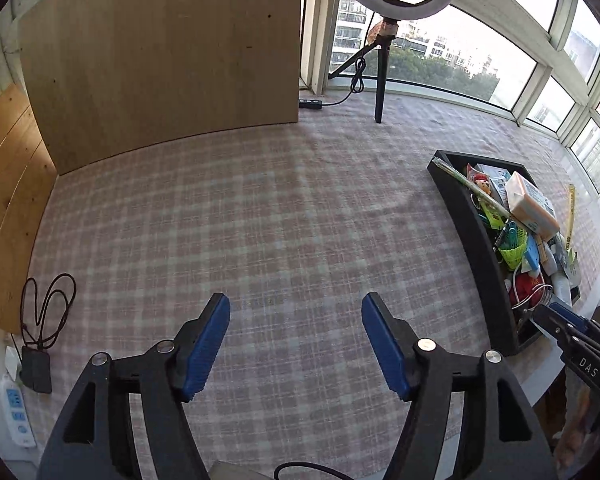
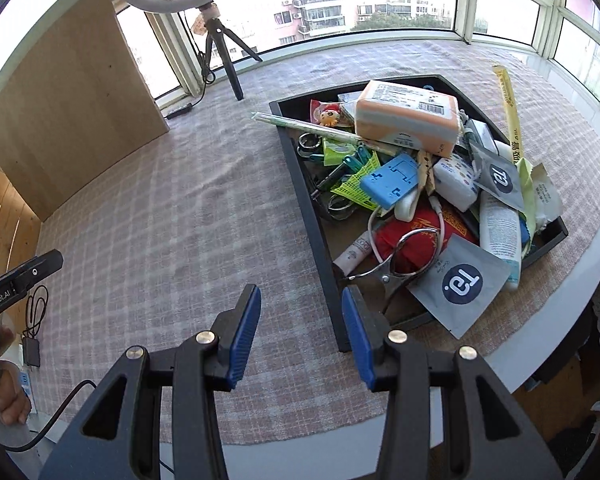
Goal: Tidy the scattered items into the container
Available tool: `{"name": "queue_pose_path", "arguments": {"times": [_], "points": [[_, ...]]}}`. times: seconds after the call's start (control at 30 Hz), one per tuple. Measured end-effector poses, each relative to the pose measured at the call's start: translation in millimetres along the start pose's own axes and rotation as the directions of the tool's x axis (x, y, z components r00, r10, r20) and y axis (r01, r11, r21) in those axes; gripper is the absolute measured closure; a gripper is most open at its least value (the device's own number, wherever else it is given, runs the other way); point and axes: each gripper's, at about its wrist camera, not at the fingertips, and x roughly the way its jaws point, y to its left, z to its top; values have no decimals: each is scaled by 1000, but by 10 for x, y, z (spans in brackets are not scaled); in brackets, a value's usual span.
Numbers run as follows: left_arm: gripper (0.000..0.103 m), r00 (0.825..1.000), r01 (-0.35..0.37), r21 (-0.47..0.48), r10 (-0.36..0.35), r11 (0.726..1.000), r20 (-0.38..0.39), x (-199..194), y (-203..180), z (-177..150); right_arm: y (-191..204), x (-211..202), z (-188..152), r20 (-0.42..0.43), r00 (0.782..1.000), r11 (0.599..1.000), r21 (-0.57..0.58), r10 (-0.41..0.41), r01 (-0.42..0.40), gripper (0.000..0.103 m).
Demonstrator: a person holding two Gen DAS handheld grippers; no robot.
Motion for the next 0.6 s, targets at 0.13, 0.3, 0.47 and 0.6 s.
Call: {"name": "queue_pose_path", "arguments": {"times": [0.13, 0.3, 0.47, 0.6], "points": [[33, 999, -46, -66, 48, 997, 18, -81, 377, -52, 462, 64, 102, 20, 999, 995, -89, 38, -36, 61], [27, 993, -106, -131, 113, 986, 45, -158, 800, -103, 985, 169, 178, 24, 995, 982, -169, 92, -87, 61], [27, 984, -158, -180, 170, 971, 52, -144, 1199, -42, 1467, 276, 288, 48, 993, 965, -244, 107, -93, 61], [26, 983, -159, -220, 175, 962, 54, -102, 1440, -16, 1734, 329, 363, 65, 991, 958, -271, 114, -92, 59]]}}
